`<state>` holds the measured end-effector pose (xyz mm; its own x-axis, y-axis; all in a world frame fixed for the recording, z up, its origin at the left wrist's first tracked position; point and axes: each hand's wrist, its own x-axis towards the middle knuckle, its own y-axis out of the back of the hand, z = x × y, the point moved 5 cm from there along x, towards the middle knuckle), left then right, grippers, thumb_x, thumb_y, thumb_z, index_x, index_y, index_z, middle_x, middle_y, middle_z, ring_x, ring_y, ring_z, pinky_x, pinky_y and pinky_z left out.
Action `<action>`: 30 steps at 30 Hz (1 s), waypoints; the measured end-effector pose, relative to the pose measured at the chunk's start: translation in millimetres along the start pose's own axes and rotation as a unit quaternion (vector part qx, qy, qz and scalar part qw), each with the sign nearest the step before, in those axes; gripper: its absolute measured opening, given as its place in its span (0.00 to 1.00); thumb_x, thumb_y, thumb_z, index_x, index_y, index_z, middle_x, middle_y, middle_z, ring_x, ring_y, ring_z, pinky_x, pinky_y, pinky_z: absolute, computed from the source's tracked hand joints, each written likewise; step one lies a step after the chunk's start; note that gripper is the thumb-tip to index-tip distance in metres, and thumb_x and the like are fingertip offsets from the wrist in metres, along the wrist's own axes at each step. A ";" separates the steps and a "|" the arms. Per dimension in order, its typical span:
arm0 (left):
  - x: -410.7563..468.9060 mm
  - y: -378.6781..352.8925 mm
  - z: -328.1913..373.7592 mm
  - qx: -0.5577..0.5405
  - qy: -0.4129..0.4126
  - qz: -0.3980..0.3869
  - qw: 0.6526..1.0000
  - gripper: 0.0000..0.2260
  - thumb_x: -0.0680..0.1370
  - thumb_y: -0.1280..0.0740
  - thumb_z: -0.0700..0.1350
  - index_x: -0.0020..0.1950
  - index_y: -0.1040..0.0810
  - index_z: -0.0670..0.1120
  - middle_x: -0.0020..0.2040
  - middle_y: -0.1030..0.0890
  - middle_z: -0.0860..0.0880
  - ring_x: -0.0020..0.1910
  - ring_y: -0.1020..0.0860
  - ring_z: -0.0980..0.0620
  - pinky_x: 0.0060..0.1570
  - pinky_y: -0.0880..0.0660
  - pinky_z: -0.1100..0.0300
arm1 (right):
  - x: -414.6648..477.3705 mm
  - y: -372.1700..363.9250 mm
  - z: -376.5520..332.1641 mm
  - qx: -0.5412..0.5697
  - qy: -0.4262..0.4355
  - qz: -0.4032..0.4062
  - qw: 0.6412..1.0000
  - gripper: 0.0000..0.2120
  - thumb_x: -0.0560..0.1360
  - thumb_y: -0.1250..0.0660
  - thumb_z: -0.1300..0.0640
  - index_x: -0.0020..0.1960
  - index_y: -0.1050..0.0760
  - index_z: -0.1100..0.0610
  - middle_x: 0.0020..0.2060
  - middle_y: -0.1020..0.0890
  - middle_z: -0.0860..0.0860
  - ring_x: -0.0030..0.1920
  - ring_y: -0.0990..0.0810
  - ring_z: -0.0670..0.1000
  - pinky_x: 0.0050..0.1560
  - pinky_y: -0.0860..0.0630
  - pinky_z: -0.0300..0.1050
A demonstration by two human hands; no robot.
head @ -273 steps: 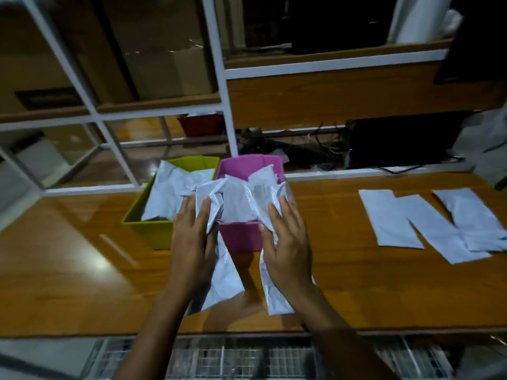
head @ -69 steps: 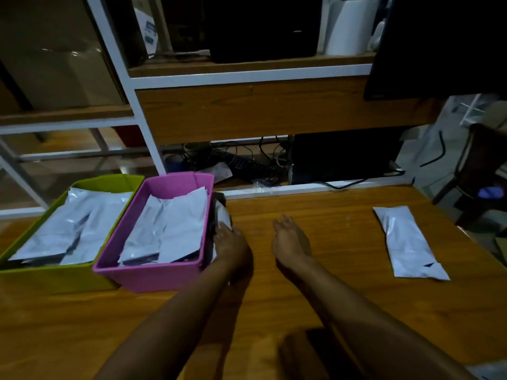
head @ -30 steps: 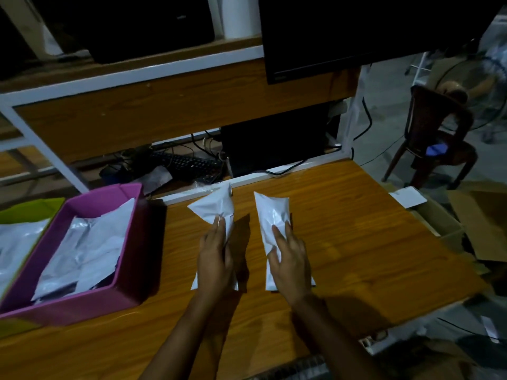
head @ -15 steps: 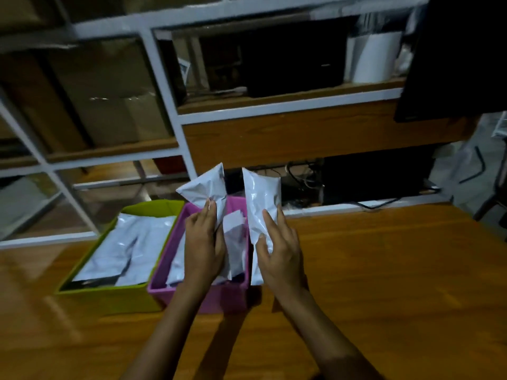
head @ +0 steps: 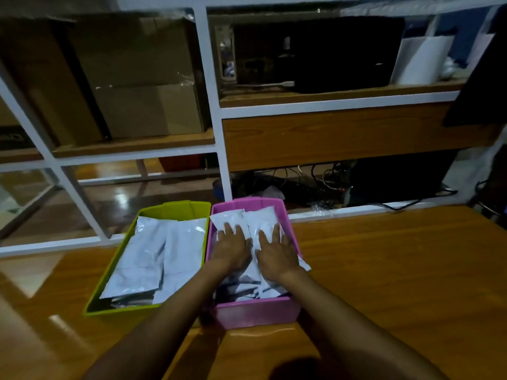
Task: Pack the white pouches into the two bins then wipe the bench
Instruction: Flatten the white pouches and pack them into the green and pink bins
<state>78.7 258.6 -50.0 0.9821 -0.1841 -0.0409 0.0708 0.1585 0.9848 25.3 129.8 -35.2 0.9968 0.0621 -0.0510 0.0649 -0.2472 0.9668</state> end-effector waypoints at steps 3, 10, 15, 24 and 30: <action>-0.6 28.5 14.5 -0.010 -0.042 0.086 0.995 0.31 0.80 0.44 0.52 0.78 0.48 0.41 0.78 0.46 0.36 0.74 0.42 0.35 0.71 0.39 0.42 | 12.0 9.5 -2.4 -0.008 0.011 0.044 0.999 0.29 0.81 0.49 0.48 0.79 0.54 0.52 0.77 0.56 0.62 0.77 0.57 0.65 0.76 0.53 0.60; -5.4 -23.2 -1.1 0.014 0.014 -0.076 0.997 0.31 0.82 0.52 0.58 0.79 0.62 0.47 0.78 0.64 0.40 0.77 0.62 0.40 0.75 0.57 0.41 | 20.6 -14.6 6.4 -0.023 0.049 0.063 0.997 0.32 0.82 0.47 0.51 0.78 0.61 0.54 0.77 0.63 0.59 0.76 0.63 0.63 0.76 0.55 0.58; -9.9 -15.8 0.8 0.016 0.002 -0.043 0.999 0.31 0.82 0.52 0.58 0.79 0.59 0.46 0.79 0.60 0.40 0.78 0.59 0.41 0.75 0.54 0.42 | 18.7 -4.3 5.6 -0.002 0.049 0.038 0.998 0.33 0.82 0.46 0.49 0.78 0.61 0.54 0.77 0.63 0.59 0.77 0.63 0.62 0.76 0.57 0.56; -54.6 31.4 21.0 -0.016 -0.055 0.084 0.995 0.27 0.83 0.48 0.54 0.79 0.47 0.44 0.79 0.48 0.40 0.78 0.49 0.41 0.75 0.46 0.45 | -30.0 51.0 0.8 0.066 0.049 0.117 0.990 0.33 0.81 0.44 0.47 0.79 0.57 0.53 0.79 0.55 0.54 0.78 0.55 0.54 0.75 0.42 0.52; -101.3 52.3 26.7 -0.055 -0.084 0.182 0.978 0.25 0.81 0.46 0.53 0.74 0.34 0.41 0.74 0.36 0.36 0.74 0.40 0.36 0.71 0.39 0.43 | -71.4 57.3 5.4 0.052 0.054 0.206 0.976 0.30 0.78 0.39 0.48 0.77 0.43 0.55 0.77 0.41 0.56 0.75 0.41 0.58 0.71 0.35 0.55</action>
<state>-21.7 259.6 10.2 0.9033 -0.2520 0.3471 -0.2515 0.3444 0.9045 -41.9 106.0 22.5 0.9289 0.0364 0.3685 -0.3301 -0.3694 0.8687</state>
